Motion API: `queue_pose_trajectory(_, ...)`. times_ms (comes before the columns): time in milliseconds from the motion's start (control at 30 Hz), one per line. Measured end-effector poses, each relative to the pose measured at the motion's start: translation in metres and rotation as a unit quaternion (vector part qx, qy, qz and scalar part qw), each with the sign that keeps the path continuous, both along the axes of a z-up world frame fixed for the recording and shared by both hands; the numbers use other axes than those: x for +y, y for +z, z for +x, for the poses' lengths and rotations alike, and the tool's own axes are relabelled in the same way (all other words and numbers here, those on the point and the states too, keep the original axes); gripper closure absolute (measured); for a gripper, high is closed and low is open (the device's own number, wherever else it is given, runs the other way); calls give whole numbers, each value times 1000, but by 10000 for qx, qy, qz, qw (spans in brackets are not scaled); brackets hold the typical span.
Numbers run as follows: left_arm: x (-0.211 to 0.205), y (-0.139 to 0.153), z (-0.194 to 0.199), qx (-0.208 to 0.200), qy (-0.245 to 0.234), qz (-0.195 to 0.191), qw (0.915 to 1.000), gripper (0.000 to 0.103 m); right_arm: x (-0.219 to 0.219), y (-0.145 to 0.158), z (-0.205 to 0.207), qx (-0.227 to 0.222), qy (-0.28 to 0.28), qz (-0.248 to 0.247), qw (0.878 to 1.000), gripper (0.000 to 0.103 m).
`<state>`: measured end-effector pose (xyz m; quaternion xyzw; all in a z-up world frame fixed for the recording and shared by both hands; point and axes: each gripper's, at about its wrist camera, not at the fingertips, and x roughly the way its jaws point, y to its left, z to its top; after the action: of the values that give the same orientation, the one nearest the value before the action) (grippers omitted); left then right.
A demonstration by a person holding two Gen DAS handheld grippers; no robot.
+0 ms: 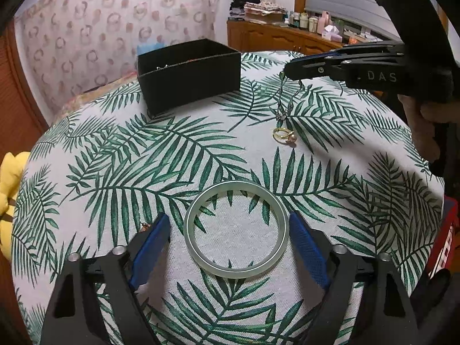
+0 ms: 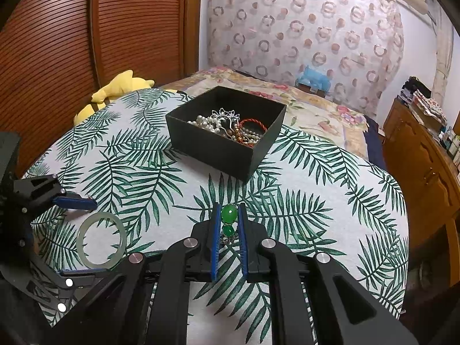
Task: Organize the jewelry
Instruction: 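Grasp the jade bangle with the left tool while the right tool grasps the green-bead earring, then carry the jade bangle into the box with the left tool while the right tool drops the earring in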
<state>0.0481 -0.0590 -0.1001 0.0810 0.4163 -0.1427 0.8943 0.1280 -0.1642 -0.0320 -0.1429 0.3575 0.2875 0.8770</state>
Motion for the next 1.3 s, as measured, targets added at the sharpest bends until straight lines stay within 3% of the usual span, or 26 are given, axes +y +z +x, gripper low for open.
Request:
queue_pose_trajectory(33, 0, 1, 0, -17, 1, 5, 10000, 34, 0, 0, 0, 2, 6, 10, 10000, 90)
queue_pose_trajectory(467, 7, 22, 18, -213, 6, -332, 9992, 34, 7, 15, 14, -96, 139, 158, 9997, 90)
queue_pose_trajectory(933, 22, 71, 68, -721, 58, -293, 9969, 34, 22, 55, 40, -441, 484, 461, 9968, 90)
queue_pose_trajectory(1300, 37, 80, 112, -804, 222, -285, 9961, 34, 32, 76, 83, -673, 479, 724, 9939, 90)
